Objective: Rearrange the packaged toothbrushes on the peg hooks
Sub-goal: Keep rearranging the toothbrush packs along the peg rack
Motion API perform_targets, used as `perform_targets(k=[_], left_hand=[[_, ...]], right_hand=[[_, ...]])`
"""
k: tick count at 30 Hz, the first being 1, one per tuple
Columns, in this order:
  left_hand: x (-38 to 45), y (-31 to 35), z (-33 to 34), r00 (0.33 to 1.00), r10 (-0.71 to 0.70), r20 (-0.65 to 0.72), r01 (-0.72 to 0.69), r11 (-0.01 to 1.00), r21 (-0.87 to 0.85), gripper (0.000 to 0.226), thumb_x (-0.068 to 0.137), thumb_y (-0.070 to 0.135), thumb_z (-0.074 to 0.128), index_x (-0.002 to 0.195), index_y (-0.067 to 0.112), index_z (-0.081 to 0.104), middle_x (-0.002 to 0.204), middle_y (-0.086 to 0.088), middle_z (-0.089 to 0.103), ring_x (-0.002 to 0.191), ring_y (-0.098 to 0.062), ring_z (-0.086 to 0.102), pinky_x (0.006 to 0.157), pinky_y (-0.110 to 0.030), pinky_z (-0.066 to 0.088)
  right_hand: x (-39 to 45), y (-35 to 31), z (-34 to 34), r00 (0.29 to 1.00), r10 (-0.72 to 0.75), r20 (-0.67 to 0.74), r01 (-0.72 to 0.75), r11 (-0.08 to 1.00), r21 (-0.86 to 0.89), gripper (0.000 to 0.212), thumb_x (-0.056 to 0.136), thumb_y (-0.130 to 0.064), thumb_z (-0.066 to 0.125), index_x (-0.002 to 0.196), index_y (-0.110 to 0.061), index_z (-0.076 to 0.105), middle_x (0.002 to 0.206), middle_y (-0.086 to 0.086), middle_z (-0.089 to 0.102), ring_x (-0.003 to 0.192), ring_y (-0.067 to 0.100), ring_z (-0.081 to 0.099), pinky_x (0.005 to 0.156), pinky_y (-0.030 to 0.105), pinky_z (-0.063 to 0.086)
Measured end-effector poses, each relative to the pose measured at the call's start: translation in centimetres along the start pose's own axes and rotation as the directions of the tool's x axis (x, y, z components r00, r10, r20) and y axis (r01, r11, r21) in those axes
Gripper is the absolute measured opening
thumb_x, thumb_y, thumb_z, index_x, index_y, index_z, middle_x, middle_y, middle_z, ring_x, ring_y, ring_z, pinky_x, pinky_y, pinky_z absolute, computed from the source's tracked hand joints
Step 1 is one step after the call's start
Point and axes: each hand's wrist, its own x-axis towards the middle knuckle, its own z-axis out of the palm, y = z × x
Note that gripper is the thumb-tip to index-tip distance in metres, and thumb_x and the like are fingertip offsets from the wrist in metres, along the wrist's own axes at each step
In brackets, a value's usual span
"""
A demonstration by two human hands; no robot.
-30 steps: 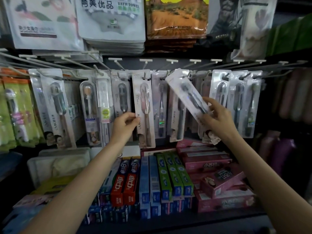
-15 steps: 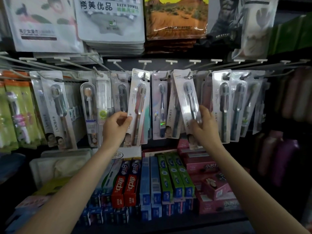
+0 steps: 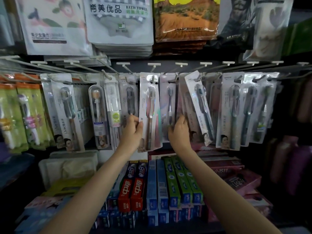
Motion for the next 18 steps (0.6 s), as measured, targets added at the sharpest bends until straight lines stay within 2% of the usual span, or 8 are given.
perform_targets(k=[2,5,7,8,11,15,18], left_hand=[[0.0,-0.1,-0.2,1.000,0.023,-0.013,-0.023,1.000,0.013,0.003,0.097,0.013,0.040,0.095,0.011,0.039,0.074,0.000,0.045,0.067,-0.012,0.045,0.069,-0.031,0.042],[-0.1,-0.5,-0.7,0.997,0.072,-0.029,-0.071,0.997,0.030,0.003,0.097,0.012,0.039,0.095,0.011,0.038,0.070,0.000,0.042,0.060,-0.009,0.041,0.055,-0.016,0.035],[0.1,-0.7,-1.0,0.996,0.081,-0.027,-0.080,0.996,0.051,0.003,0.098,0.013,0.038,0.095,0.011,0.037,0.067,-0.001,0.042,0.056,-0.011,0.040,0.052,-0.020,0.034],[0.1,-0.8,-1.1,0.996,0.081,-0.024,-0.080,0.995,0.061,0.004,0.098,0.013,0.038,0.095,0.011,0.037,0.066,-0.002,0.042,0.056,-0.012,0.040,0.051,-0.019,0.033],[0.1,-0.8,-1.1,0.995,0.093,-0.029,-0.092,0.994,0.056,0.003,0.098,0.013,0.039,0.096,0.010,0.037,0.067,-0.002,0.044,0.056,-0.011,0.041,0.049,-0.012,0.035],[-0.1,-0.5,-0.8,0.994,0.102,-0.038,-0.101,0.995,0.019,0.003,0.097,0.011,0.040,0.095,0.010,0.037,0.070,0.003,0.044,0.061,-0.007,0.042,0.053,-0.007,0.035],[-0.2,-0.4,-0.4,0.995,0.079,-0.060,-0.080,0.997,-0.013,0.004,0.097,0.010,0.040,0.100,0.008,0.041,0.073,0.007,0.043,0.063,-0.001,0.042,0.054,-0.004,0.036]], right_hand=[[0.7,-0.1,0.2,0.996,0.074,0.049,-0.076,0.996,0.051,0.054,0.091,-0.007,0.053,0.136,0.001,0.025,0.110,0.021,0.057,0.100,0.035,0.058,0.079,0.038,0.049],[0.8,-0.3,-0.1,0.983,0.156,0.095,-0.167,0.978,0.126,0.057,0.093,-0.010,0.050,0.141,-0.007,0.019,0.106,0.009,0.058,0.095,0.030,0.061,0.079,0.039,0.050],[-0.2,-0.6,-0.5,0.992,0.110,0.069,-0.119,0.984,0.135,0.058,0.093,-0.006,0.047,0.142,-0.009,0.016,0.110,0.015,0.059,0.086,0.029,0.061,0.076,0.044,0.054],[-0.9,-0.8,-0.6,0.997,0.056,0.044,-0.061,0.992,0.109,0.063,0.091,-0.004,0.048,0.143,-0.009,0.013,0.117,0.019,0.055,0.085,0.029,0.060,0.074,0.044,0.054],[-2.1,-1.4,-1.7,0.997,-0.058,0.041,0.056,0.997,0.062,0.071,0.089,-0.003,0.051,0.146,-0.007,0.009,0.141,0.016,0.034,0.105,0.030,0.053,0.081,0.035,0.049],[-0.9,-2.4,-5.9,0.982,-0.013,0.187,0.017,1.000,-0.022,0.063,0.087,-0.008,0.055,0.140,-0.007,0.020,0.125,0.017,0.049,0.099,0.030,0.055,0.071,0.029,0.042],[0.2,-3.2,-9.1,0.955,-0.013,0.297,0.091,0.964,-0.251,0.062,0.085,-0.011,0.058,0.137,-0.007,0.024,0.115,0.015,0.053,0.098,0.030,0.054,0.075,0.033,0.042]])
